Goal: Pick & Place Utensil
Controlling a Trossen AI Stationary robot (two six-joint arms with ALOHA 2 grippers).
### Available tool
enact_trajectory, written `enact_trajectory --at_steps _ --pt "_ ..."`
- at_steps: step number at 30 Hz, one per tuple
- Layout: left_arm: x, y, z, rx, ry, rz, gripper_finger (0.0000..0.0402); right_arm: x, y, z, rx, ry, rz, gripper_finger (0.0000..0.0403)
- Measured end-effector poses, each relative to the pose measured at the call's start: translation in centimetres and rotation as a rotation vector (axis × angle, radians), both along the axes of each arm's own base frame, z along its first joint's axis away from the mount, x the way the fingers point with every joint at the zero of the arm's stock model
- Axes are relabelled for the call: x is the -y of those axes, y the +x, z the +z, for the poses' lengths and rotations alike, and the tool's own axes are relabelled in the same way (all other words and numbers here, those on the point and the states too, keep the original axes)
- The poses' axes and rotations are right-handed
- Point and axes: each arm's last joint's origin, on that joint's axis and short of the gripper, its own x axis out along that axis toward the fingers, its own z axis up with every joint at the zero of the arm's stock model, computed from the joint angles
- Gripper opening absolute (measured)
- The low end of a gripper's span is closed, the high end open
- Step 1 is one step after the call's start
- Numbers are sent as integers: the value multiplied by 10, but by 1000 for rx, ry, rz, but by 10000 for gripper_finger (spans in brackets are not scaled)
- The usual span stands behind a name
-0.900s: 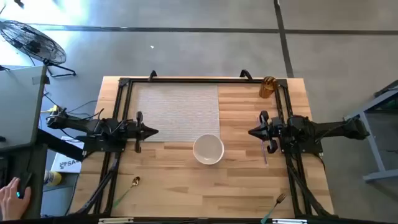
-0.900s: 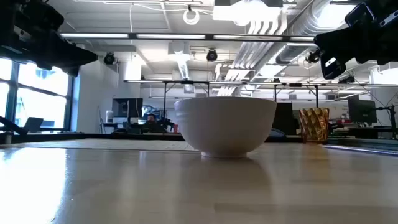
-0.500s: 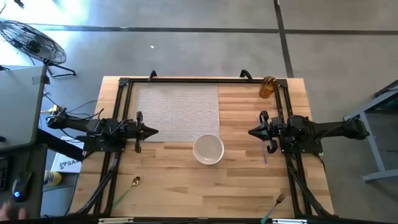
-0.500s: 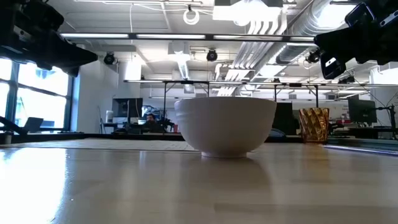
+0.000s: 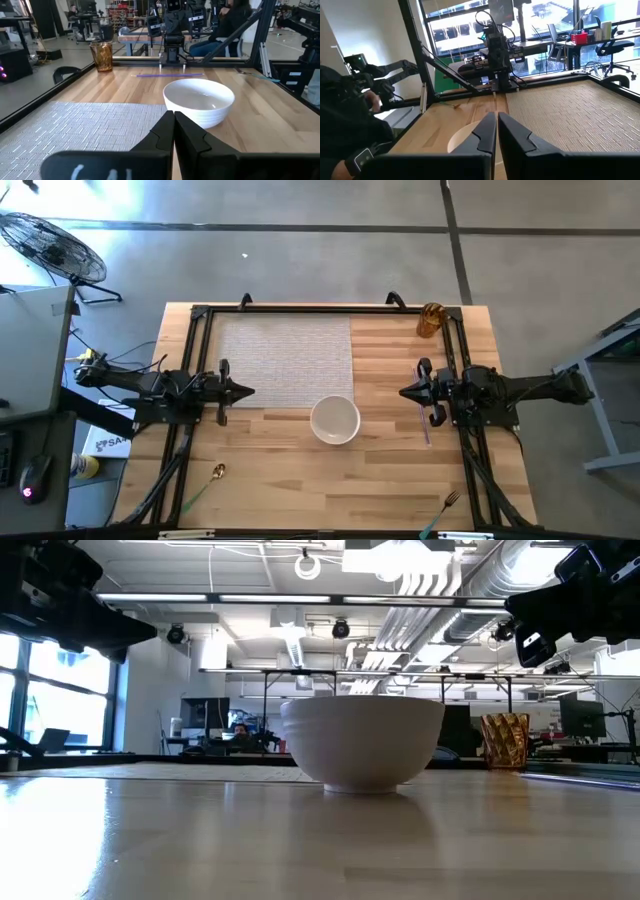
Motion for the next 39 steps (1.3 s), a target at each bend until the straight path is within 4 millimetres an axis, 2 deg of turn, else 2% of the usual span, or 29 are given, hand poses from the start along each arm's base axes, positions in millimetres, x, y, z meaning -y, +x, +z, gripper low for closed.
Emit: enact_trajectory --at_steps 14,21,33,36,39 --pt "0 0 3 45 -19 -2 7 0 0 0 0 0 0 12" --pt "1 0 7 97 -226 -28 7 0 0 0 0 0 0 12" --pt "5 6 12 147 -194 -120 8 0 0 0 1 0 0 12" --pt "7 11 13 129 -176 -147 19 0 0 0 0 0 0 12" --pt "9 19 14 87 -149 -155 49 0 0 0 0 0 0 12"
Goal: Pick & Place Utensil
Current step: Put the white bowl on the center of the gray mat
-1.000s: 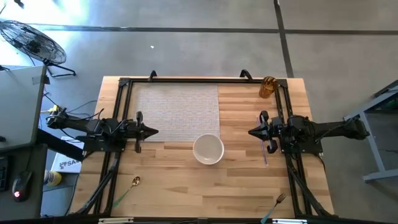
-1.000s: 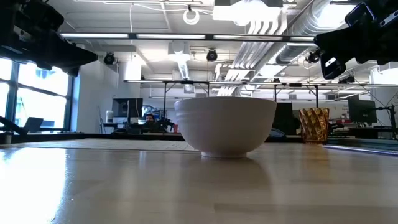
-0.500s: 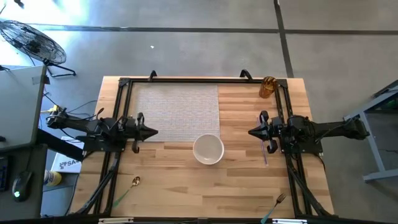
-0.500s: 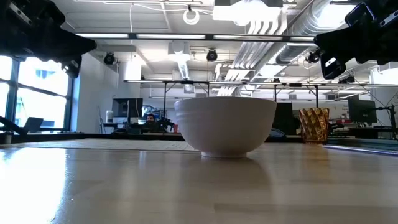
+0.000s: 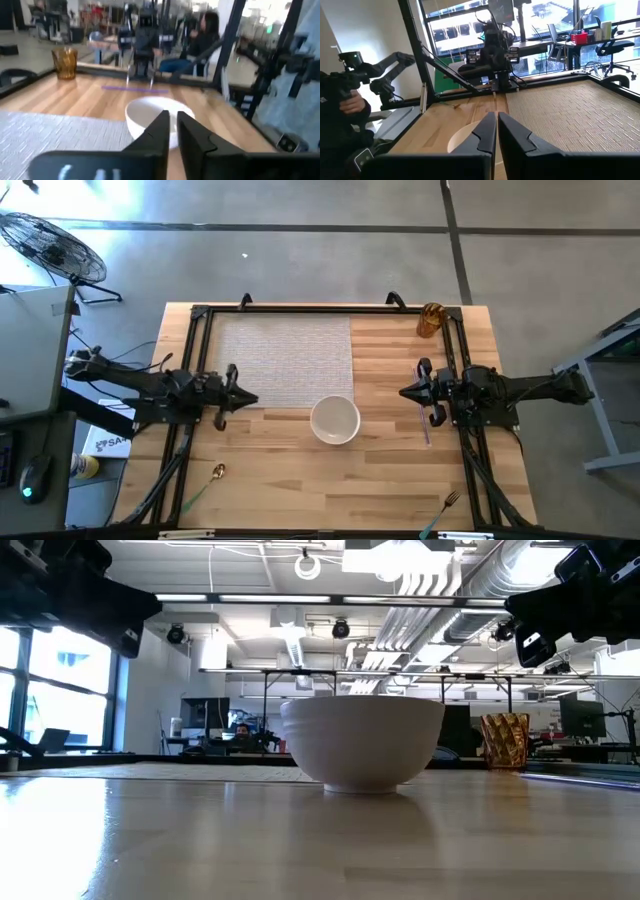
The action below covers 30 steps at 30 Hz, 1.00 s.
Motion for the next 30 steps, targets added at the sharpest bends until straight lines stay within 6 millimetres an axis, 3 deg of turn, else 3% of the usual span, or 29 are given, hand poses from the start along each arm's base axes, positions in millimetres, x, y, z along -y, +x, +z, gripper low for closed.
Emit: enact_trajectory --at_steps 8,18,23,30 --pt "6 25 7 -73 61 -3 154 0 0 0 0 0 0 12" --pt "20 74 38 -285 166 -99 252 0 0 0 0 0 0 12" --pt "31 110 45 -400 254 -199 272 0 0 0 0 0 0 12" --pt "48 166 39 -487 342 -364 273 0 0 0 0 0 0 12"
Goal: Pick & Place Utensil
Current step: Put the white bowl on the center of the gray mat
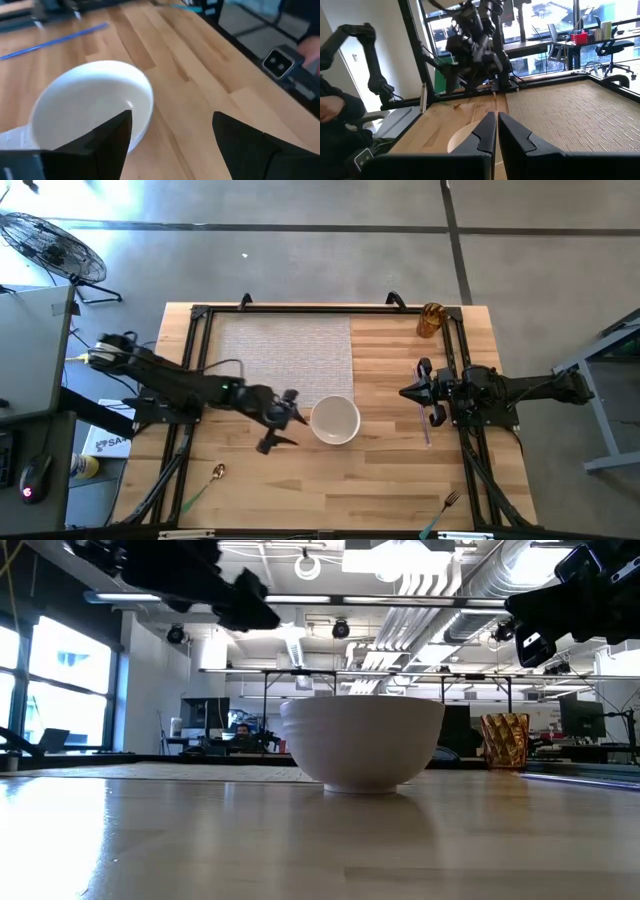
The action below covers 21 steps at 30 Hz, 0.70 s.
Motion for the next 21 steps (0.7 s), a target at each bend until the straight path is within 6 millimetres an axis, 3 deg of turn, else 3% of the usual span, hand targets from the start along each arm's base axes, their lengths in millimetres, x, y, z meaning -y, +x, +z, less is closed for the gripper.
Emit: enact_trajectory --at_steps 9,14,21 --pt "10 57 -23 -154 92 -4 273 0 0 0 0 0 0 12" --pt "5 68 -38 -206 96 25 273 0 0 0 0 0 0 12" --pt "6 68 -42 -219 108 15 271 0 0 0 -5 0 0 12"
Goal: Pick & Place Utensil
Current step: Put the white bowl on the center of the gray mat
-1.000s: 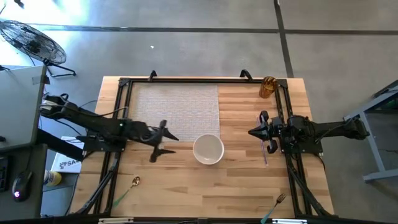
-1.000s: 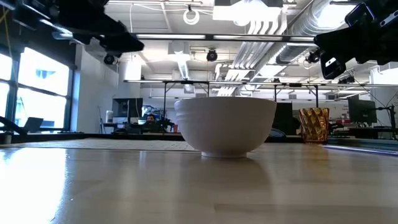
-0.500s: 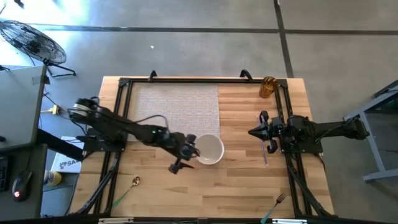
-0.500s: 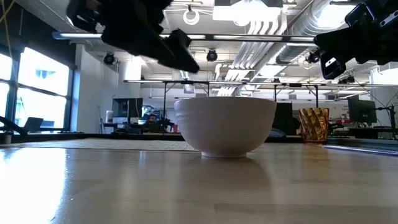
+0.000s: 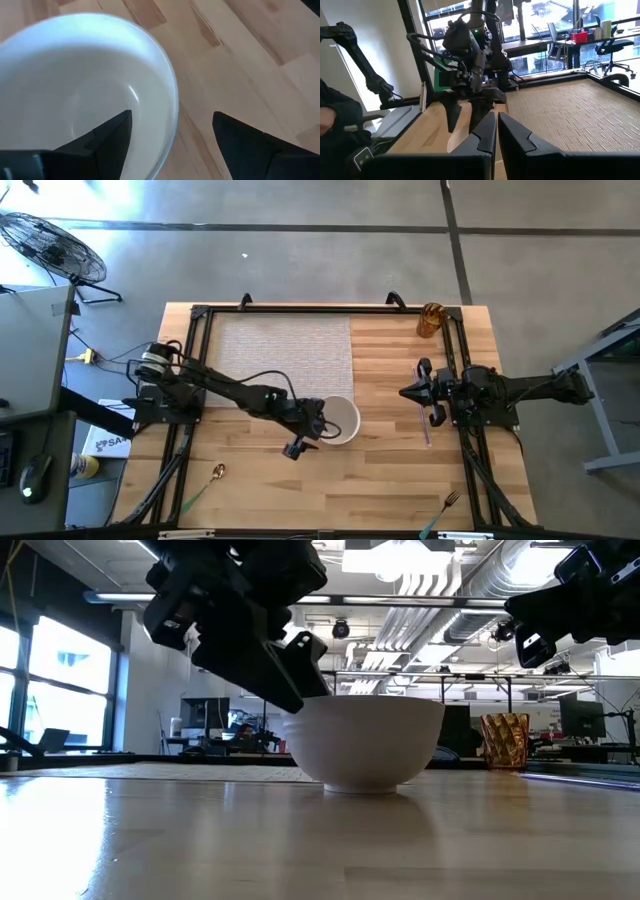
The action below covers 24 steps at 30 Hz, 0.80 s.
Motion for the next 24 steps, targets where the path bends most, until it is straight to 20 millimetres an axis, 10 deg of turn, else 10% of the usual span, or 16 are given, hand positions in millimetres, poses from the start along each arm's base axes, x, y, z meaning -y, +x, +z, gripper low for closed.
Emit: enact_trajectory --at_steps 24 --pt "0 0 0 45 123 -121 106 0 0 0 0 0 0 12"
